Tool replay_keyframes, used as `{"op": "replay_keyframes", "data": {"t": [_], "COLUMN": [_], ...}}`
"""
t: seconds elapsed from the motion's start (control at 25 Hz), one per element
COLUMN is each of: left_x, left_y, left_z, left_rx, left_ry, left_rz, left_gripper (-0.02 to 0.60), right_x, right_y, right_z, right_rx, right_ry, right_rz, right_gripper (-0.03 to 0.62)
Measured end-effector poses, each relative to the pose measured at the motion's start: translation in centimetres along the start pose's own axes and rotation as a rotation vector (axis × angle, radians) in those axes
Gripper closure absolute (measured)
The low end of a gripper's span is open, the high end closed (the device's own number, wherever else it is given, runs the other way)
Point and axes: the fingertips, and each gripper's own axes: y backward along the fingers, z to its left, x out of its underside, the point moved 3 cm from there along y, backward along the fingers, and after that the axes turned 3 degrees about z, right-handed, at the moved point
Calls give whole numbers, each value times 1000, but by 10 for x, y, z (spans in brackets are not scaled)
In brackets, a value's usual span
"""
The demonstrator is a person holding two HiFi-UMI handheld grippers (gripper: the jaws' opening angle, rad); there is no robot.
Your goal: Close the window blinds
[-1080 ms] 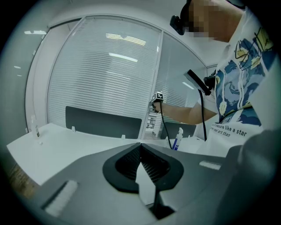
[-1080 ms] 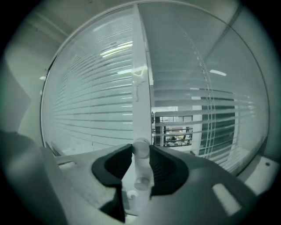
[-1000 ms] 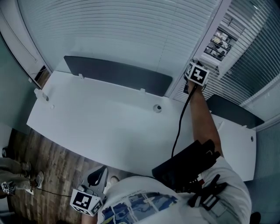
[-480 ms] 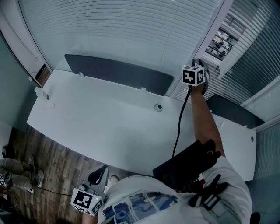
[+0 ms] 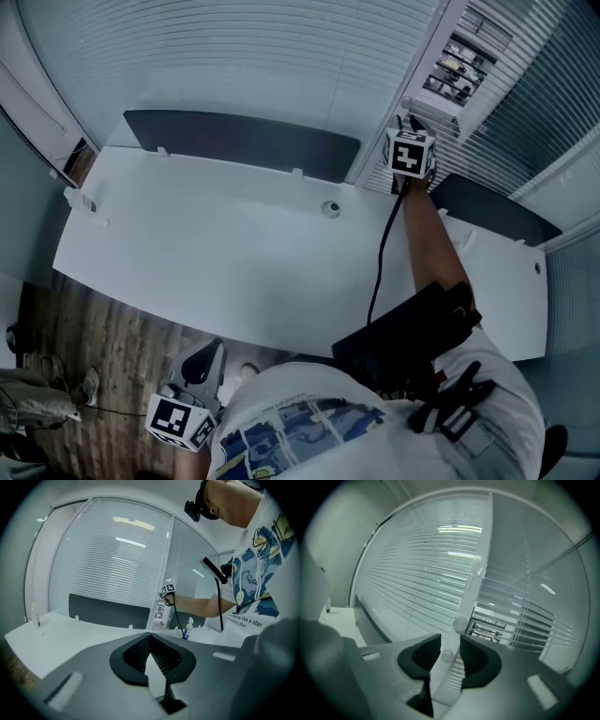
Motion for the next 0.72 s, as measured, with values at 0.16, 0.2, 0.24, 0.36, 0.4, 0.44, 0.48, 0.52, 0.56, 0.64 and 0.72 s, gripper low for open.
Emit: {"op": "replay_keyframes", "data": {"t": [0.16, 0.2, 0.24, 0.36, 0.4, 0.44, 0.48, 0.52, 0.56, 0.64, 0.72], "left_x": [0, -2, -3, -2, 0, 3, 6, 9, 12, 18, 24], "left_y": [6, 7, 10, 20, 24, 29, 33, 38, 43, 53, 61], "left_z": [5, 6, 7, 8, 9, 9, 10, 11, 11, 10, 9], "left_rx": [36, 46, 58, 98, 115, 132, 150, 166, 181, 212, 254], "left_ry": [-23, -31, -39, -62, -70, -78, -85, -91, -96, -100, -100], "left_rz": [1, -3, -7, -13, -13, -12, -10, -8, -5, 5, 20], "left_gripper": [580, 580, 579, 580, 580, 580, 580, 580, 580, 580, 580], "right_x": [17, 21, 26, 42, 48, 54, 61, 68, 75, 90, 103], "right_y": [42, 56, 72, 125, 145, 167, 190, 213, 235, 280, 325], "right_z": [18, 23, 29, 45, 51, 57, 64, 73, 82, 104, 124], "right_rx": [-107, -133, -157, -221, -241, -261, -283, -307, -335, -385, -413], "right_ry": [-31, -33, -31, -41, -54, -68, -82, -94, -104, -120, -136], "right_rz": [-1, -2, -2, -7, -10, -13, -15, -16, -14, -4, 11], "right_gripper": [476, 480, 488, 517, 532, 545, 555, 566, 577, 591, 591]}}
